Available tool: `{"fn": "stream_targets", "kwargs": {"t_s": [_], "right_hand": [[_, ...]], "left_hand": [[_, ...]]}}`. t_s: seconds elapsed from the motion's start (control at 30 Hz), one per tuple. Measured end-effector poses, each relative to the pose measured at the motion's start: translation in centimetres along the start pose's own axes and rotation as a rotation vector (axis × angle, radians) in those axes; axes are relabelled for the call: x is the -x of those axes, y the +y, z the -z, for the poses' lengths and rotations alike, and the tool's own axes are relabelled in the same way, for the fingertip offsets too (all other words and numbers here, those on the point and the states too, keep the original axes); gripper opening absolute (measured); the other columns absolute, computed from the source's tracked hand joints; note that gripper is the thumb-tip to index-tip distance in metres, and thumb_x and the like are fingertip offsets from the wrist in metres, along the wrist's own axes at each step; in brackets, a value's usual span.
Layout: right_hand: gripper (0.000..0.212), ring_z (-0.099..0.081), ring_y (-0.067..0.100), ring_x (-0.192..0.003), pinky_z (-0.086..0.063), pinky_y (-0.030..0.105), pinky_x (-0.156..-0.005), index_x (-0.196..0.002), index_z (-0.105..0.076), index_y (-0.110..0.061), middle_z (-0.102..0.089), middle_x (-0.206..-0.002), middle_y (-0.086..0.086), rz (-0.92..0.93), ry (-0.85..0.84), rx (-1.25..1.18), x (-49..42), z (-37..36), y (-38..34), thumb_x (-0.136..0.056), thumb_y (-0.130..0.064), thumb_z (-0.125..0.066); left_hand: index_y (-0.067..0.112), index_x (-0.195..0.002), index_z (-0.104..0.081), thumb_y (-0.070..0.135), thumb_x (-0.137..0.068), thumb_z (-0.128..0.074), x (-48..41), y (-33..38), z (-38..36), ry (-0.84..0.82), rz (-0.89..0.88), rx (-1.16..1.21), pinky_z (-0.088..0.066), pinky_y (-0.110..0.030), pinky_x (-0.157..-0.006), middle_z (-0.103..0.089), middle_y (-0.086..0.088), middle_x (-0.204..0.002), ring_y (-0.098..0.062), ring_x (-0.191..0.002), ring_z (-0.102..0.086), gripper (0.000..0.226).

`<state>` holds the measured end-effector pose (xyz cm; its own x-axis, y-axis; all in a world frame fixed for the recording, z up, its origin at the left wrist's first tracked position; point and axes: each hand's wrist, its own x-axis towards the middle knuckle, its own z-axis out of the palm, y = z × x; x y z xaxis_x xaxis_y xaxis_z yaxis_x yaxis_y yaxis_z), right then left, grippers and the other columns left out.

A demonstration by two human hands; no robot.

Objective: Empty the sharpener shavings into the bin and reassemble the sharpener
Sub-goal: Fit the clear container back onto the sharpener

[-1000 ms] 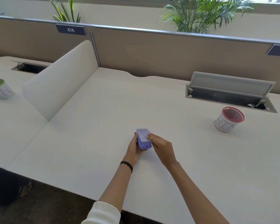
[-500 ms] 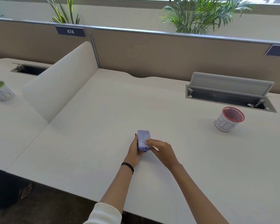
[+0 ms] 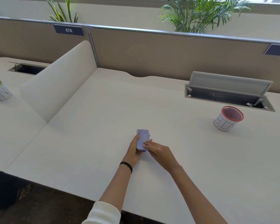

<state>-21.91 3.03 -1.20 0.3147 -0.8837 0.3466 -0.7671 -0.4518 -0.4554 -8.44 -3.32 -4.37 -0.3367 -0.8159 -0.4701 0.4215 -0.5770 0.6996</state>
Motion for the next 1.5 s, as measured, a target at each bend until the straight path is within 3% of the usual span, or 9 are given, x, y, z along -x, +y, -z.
{"fn": "stream_targets", "kwargs": {"t_s": [0.1,0.33,0.67,0.93,1.1,1.23,1.3,1.4,1.5], "right_hand": [[0.038,-0.068,0.023,-0.098,-0.062,0.035,-0.066,-0.1,-0.072,-0.006,-0.072,-0.108,0.009,0.025,0.023,0.08,0.1,-0.3,-0.5,-0.065,0.008,-0.079],[0.047,-0.07,0.023,-0.094,-0.061,0.033,-0.067,-0.1,-0.071,-0.005,-0.072,-0.106,0.012,0.026,0.013,0.13,-0.4,-0.7,-0.6,-0.057,0.01,-0.083],[0.026,-0.071,0.011,-0.075,-0.055,0.021,-0.048,-0.091,-0.07,-0.01,-0.075,-0.091,0.003,0.074,0.068,0.349,-0.5,-1.9,-1.0,-0.073,-0.026,-0.08],[0.046,-0.071,0.007,-0.071,-0.052,0.014,-0.043,-0.094,-0.073,-0.007,-0.076,-0.081,0.001,0.022,0.011,0.548,-1.1,-3.3,-1.4,-0.052,-0.012,-0.089],[0.037,-0.065,0.002,-0.056,-0.046,0.012,-0.038,-0.089,-0.073,-0.013,-0.072,-0.072,-0.006,-0.02,-0.026,0.545,-1.7,-2.6,-1.9,-0.055,-0.014,-0.086],[0.016,-0.059,0.02,-0.052,-0.042,0.026,-0.047,-0.083,-0.062,-0.008,-0.064,-0.063,0.006,-0.274,0.044,0.129,-1.4,-2.0,-1.2,-0.089,-0.022,-0.061],[0.021,-0.062,0.02,-0.072,-0.049,0.031,-0.063,-0.094,-0.063,-0.005,-0.068,-0.081,0.005,-0.514,0.201,-0.244,-1.6,-1.9,-0.7,-0.097,-0.017,-0.046],[0.027,-0.058,0.021,-0.105,-0.047,0.036,-0.092,-0.116,-0.06,-0.001,-0.063,-0.115,0.008,-0.811,0.36,-0.552,-2.2,-1.7,0.2,-0.097,-0.011,-0.043],[0.021,-0.063,0.025,-0.081,-0.053,0.037,-0.069,-0.089,-0.071,-0.008,-0.071,-0.09,0.012,-0.866,0.379,-0.716,-2.0,-1.6,1.0,-0.093,-0.01,-0.05]], "left_hand": [[0.014,-0.112,-0.057,0.036,-0.096,-0.039,-0.1,-0.1,0.2,0.006,0.01,0.031,-0.054,-0.03,-0.072,-0.07,-0.008,-0.1,-0.016,-0.08,-0.073,0.032],[0.017,-0.104,-0.062,0.037,-0.097,-0.039,0.0,0.0,0.4,0.026,-0.003,0.053,-0.051,-0.031,-0.08,-0.077,-0.001,-0.091,-0.016,-0.084,-0.073,0.032],[0.017,-0.122,-0.053,0.039,-0.095,-0.046,0.1,-0.8,0.1,-0.026,-0.043,0.122,-0.059,-0.028,-0.076,-0.059,-0.016,-0.126,-0.022,-0.1,-0.069,0.036],[0.01,-0.14,-0.038,0.036,-0.096,-0.045,-0.4,-0.5,-0.1,-0.02,-0.048,0.047,-0.057,-0.026,-0.079,-0.049,-0.016,-0.14,-0.022,-0.105,-0.063,0.052],[0.01,-0.133,-0.044,0.031,-0.097,-0.045,-0.1,-0.4,-0.5,0.016,-0.086,0.045,-0.046,-0.038,-0.098,-0.047,-0.016,-0.141,-0.032,-0.119,-0.054,0.042],[0.008,-0.135,-0.046,0.031,-0.095,-0.048,0.3,-0.1,-0.4,0.001,-0.081,-0.012,-0.053,-0.035,-0.085,-0.059,-0.011,-0.125,-0.027,-0.107,-0.062,0.046],[0.008,-0.131,-0.051,0.033,-0.093,-0.05,0.8,0.1,-0.4,-0.026,-0.052,-0.092,-0.054,-0.028,-0.068,-0.066,-0.007,-0.112,-0.02,-0.094,-0.066,0.045],[0.011,-0.116,-0.064,0.039,-0.081,-0.063,1.5,-0.1,-0.6,-0.096,0.018,-0.113,-0.057,-0.028,-0.067,-0.073,-0.006,-0.104,-0.018,-0.088,-0.071,0.045],[0.016,-0.111,-0.067,0.04,-0.079,-0.066,1.6,-0.2,-0.8,-0.147,0.06,-0.128,-0.058,-0.031,-0.074,-0.073,-0.007,-0.107,-0.02,-0.093,-0.071,0.04]]}}
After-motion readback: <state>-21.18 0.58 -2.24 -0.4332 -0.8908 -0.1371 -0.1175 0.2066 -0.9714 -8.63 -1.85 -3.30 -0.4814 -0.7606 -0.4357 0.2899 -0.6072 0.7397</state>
